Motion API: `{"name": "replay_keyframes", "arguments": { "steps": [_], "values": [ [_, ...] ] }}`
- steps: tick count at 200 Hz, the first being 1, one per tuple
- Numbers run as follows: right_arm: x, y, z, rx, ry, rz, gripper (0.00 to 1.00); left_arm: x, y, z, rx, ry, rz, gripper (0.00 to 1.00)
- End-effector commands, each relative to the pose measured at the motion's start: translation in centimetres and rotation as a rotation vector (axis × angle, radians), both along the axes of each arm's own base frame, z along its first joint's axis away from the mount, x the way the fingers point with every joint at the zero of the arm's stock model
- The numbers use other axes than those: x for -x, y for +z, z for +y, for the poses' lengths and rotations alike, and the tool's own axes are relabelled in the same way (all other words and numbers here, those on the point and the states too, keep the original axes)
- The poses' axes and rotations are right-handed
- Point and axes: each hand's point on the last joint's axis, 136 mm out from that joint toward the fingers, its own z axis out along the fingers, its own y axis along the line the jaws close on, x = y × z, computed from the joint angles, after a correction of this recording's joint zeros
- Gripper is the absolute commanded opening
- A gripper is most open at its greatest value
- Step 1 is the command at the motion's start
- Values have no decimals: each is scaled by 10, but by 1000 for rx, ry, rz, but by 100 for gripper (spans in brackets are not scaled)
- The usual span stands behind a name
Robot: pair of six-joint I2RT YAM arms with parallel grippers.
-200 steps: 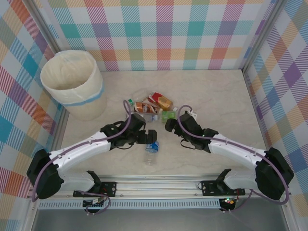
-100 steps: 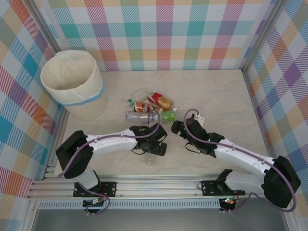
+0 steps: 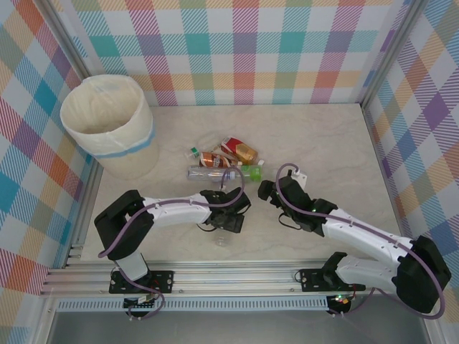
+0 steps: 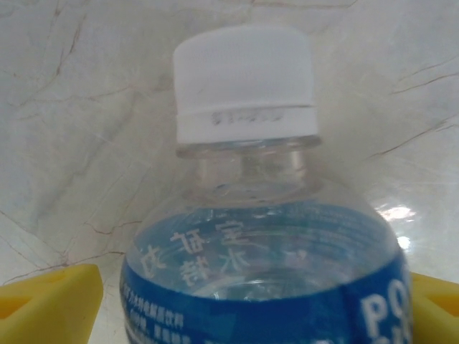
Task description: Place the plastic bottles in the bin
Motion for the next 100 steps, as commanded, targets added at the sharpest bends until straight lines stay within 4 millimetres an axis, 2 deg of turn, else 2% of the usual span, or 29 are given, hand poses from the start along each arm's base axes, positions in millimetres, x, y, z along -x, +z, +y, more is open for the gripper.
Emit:
{"name": "replay_keyframes", "arguments": {
  "steps": [1, 100],
  "values": [
    [-9, 9, 2, 28, 10, -34, 100, 2, -7, 5, -19, 4, -18, 88],
    [-9, 8, 4, 19, -2, -20, 100, 3, 0, 0, 52, -25, -41, 63]
  ]
}}
